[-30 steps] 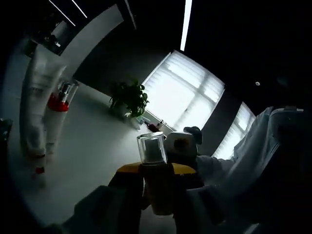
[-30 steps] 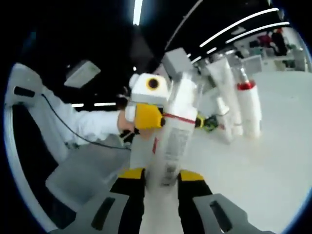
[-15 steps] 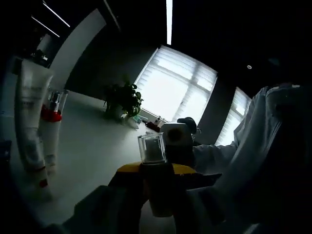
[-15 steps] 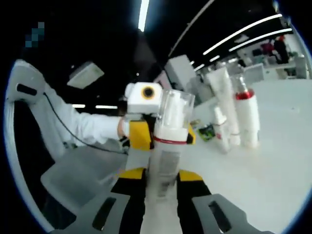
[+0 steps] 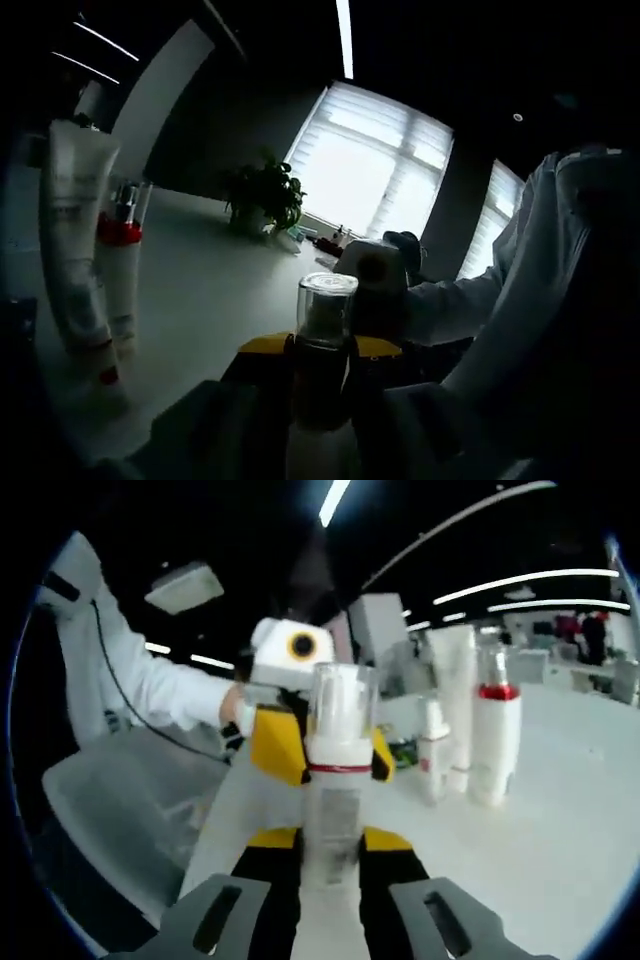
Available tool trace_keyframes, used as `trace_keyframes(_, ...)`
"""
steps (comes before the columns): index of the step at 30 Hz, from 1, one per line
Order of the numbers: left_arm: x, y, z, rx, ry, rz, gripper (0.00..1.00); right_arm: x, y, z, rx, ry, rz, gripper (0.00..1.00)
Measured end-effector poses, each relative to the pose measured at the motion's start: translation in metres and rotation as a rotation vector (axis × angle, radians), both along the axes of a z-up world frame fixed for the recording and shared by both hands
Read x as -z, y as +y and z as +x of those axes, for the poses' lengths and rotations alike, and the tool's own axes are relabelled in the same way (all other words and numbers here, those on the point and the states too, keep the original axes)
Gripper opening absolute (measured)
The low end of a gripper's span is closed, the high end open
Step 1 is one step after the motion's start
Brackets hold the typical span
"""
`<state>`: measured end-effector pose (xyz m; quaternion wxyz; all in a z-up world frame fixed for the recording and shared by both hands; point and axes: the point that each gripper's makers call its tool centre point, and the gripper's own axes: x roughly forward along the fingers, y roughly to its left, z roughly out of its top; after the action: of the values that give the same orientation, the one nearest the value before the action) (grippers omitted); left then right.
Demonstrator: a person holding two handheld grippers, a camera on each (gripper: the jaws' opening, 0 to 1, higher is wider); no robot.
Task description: Arrange the skincare products in the storage area until every visible bottle or jar stands upright without overlapping.
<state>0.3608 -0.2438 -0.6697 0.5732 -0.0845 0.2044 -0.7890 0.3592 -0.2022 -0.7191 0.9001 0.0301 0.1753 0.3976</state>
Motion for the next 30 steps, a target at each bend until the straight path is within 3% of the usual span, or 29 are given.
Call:
trace_keyframes(18,0.022,0.001,0.017,-0.075,-0.033,0.092,0.18,0.022,-0.008,0.026,-0.034,-0.099,-0.106,0.13)
trace_keyframes(30,0.024,0.003,0.029,-0.106,-0.055,0.102,0.19,0.022,-0.004,0.037,-0.051,-0.125,-0.057,0.13)
